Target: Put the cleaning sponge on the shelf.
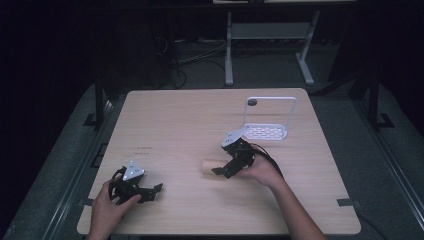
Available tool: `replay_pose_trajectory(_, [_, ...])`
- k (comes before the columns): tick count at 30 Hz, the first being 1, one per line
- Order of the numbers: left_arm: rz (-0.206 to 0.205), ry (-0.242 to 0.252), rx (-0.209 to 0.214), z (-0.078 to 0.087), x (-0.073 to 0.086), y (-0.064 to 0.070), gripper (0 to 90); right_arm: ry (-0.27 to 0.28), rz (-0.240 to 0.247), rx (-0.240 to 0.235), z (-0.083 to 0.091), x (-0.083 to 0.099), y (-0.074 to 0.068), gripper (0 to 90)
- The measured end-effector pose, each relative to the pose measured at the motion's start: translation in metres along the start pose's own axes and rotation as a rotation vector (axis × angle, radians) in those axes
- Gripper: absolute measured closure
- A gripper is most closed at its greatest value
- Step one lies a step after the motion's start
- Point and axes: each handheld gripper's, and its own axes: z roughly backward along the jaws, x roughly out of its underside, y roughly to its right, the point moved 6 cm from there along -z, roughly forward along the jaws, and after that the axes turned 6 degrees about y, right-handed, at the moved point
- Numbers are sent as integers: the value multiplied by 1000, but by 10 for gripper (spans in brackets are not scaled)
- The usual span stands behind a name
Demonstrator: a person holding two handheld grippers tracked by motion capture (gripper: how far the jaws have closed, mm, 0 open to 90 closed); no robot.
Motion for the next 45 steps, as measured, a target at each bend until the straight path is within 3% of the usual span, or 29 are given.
replay_pose_trajectory(4, [0,0,0,0,0,0,130,5,1,-8,-5,-2,0,31])
replay_pose_trajectory(16, [0,0,0,0,0,0,130,-76,35,-14,-24,4,0,55])
replay_pose_trajectory(28, [0,0,0,0,0,0,130,-104,55,-34,-32,9,0,99])
replay_pose_trajectory(45, [0,0,0,0,0,0,130,-138,88,-45,-37,14,-2,296])
